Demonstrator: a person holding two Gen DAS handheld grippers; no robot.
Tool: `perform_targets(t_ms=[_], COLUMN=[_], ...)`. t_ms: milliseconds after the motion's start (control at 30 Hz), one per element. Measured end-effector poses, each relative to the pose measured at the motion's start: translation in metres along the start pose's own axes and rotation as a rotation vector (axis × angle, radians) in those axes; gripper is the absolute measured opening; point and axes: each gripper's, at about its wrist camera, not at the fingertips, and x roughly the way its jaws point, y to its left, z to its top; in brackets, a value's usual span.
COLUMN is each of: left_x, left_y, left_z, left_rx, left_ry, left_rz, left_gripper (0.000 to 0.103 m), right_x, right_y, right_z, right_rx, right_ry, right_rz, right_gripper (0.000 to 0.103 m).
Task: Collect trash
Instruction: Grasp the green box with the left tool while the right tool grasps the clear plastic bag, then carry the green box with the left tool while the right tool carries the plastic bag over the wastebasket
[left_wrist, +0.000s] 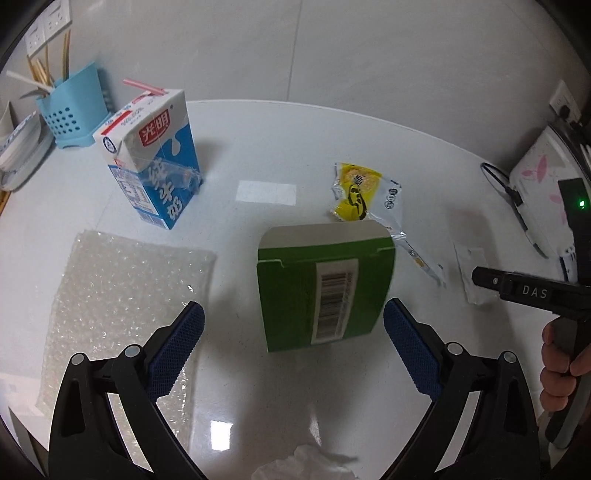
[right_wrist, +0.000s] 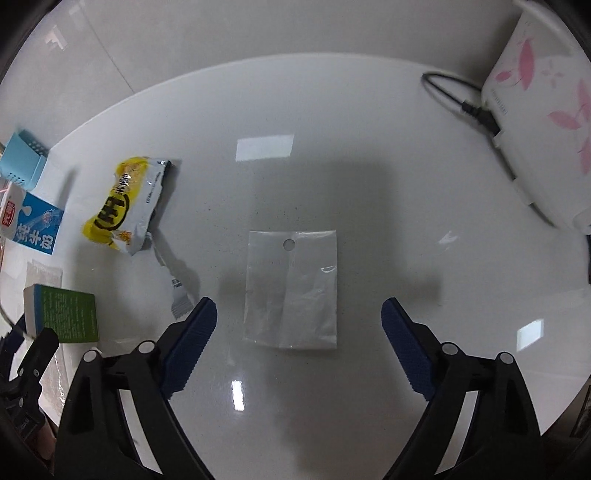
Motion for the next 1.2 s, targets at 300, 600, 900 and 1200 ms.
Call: perform_targets(t_ms=[300,600,900,1200], left_x=[0.013,0.004,-0.026,-0.064], left_y=[-0.001,-0.005,0.012,0.025], left_z=[0.003,0.002,-0.018,-0.035], left_rx=[-0.037,-0.054,-0.053,0.028], left_ry=[0.026,0.015,0.004,-0.038], left_rz=[0.035,0.068,0.076,0.021], left_gripper=[0.047,0.047,0.047,0.047], right_x=[0.017,0.017,0.004,-0.033], right_y=[0.006,0.016,0.011,0.015], right_z=[0.007,0.013,-0.002,-0.036], right_rx=[-0.009,-0.040,-0.024,0.047], right_ry=[0.080,0.165,0.122,0.017], right_rz=[-0.025,-0.062,-0.030,-0.029], right_gripper=[0.067,0.032,0.013,0.002])
